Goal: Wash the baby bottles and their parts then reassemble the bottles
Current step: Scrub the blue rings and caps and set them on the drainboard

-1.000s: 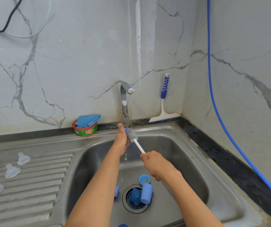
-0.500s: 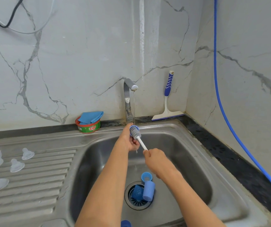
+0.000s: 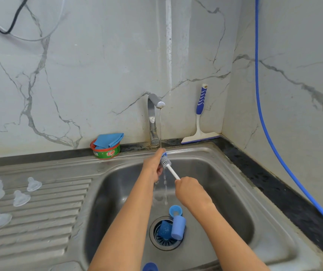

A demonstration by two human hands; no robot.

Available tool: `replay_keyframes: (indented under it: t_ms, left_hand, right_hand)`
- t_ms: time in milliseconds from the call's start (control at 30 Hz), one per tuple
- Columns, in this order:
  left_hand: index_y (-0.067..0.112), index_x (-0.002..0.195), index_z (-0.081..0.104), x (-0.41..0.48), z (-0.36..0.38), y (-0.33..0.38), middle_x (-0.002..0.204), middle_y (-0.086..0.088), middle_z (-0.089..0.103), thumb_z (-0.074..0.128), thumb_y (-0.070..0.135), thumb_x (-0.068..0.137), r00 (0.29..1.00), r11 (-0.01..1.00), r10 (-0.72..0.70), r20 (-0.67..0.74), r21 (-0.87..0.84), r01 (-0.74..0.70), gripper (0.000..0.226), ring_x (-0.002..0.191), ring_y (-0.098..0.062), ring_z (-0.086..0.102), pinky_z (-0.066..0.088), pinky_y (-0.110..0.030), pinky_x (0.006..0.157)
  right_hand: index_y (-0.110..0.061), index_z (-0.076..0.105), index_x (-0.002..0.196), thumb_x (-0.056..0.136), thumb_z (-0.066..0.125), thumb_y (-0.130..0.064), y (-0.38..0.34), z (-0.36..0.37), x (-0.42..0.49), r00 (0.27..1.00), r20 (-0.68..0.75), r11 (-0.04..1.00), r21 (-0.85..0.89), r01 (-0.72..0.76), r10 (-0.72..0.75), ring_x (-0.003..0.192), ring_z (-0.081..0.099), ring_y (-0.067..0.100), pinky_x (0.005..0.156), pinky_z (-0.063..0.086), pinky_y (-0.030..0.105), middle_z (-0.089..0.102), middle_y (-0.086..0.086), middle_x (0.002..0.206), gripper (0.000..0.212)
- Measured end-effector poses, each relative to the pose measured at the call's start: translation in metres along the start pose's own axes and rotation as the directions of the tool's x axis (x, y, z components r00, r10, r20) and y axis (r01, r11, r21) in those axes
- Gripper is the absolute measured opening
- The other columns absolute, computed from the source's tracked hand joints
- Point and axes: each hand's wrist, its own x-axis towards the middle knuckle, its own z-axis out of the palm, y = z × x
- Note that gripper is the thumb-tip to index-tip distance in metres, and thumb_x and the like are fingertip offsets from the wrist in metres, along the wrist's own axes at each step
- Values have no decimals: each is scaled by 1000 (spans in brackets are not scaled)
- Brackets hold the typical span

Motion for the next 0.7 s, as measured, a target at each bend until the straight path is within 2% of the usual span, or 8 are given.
replay_keyframes:
  t_ms: [67, 167, 200, 267, 367, 433, 533, 700]
  left_hand:
    - [10, 77, 57, -4, 1, 2, 63, -2, 51, 73, 43, 76, 994, 991, -87, 64, -100, 93, 36, 53, -9, 42, 41, -20, 51]
    - [8, 84, 58, -6, 2, 4, 69, -5, 51, 74, 39, 74, 980, 978, -138, 141, -136, 157, 36, 59, -11, 46, 44, -21, 54]
    - [8, 87, 59, -7, 2, 3, 68, -4, 52, 74, 36, 73, 978, 985, -141, 153, -82, 154, 34, 59, -11, 46, 44, -20, 54]
    - [9, 92, 64, -8, 1, -1, 66, -3, 52, 74, 33, 73, 977, 991, -137, 163, 23, 135, 33, 57, -10, 45, 44, -19, 52]
    - [12, 102, 72, -8, -4, -6, 68, -1, 54, 70, 38, 78, 964, 983, -179, 196, 76, 167, 36, 58, -9, 46, 46, -20, 54]
    - [11, 99, 72, -8, -6, -8, 68, -2, 55, 69, 43, 81, 965, 981, -193, 180, 56, 186, 37, 58, -10, 48, 47, -21, 53]
    - [6, 82, 62, -4, -5, -8, 68, -7, 58, 73, 46, 79, 989, 991, -132, 61, -16, 133, 42, 60, -12, 52, 49, -24, 54]
    - [3, 81, 60, 0, 5, -14, 71, -11, 63, 78, 39, 77, 995, 992, -1, -96, -123, -11, 40, 57, -17, 58, 53, -27, 53]
  right_hand:
    - [0, 45, 130, 100, 27, -1, 2, -1, 4, 999, 18, 998, 53, -43, 42, 85, 52, 27, 45, 22, 24, 53, 16, 114, 34]
    - [-1, 51, 119, 101, 25, -4, 3, -5, 8, 997, 62, 989, 135, -56, 48, 97, 56, 32, 57, 32, 28, 55, 15, 111, 31]
    - [-4, 54, 104, 102, 26, -10, 3, -7, 7, 996, 74, 975, 209, -70, 56, 90, 56, 30, 61, 35, 29, 56, 12, 98, 28]
    - [-13, 44, 76, 102, 29, -21, 4, -12, 5, 984, 160, 951, 286, -117, 73, 60, 47, 21, 53, 36, 26, 45, 4, 71, 31]
    - [-13, 41, 72, 97, 32, -26, 0, -12, 3, 950, 282, 854, 454, -255, 133, 40, 33, 15, 40, 27, 23, 37, 3, 58, 30]
    - [-14, 40, 71, 98, 31, -24, -2, -9, 3, 948, 295, 862, 442, -248, 121, 41, 32, 15, 40, 27, 23, 38, 3, 59, 30]
    - [-15, 39, 70, 100, 30, -24, -4, -6, 3, 974, 199, 927, 332, -172, 110, 48, 37, 14, 42, 30, 24, 41, 2, 65, 33]
    - [-14, 42, 73, 101, 31, -28, 1, -4, 8, 984, 162, 957, 264, -122, 81, 55, 34, 13, 53, 34, 27, 37, 2, 67, 33]
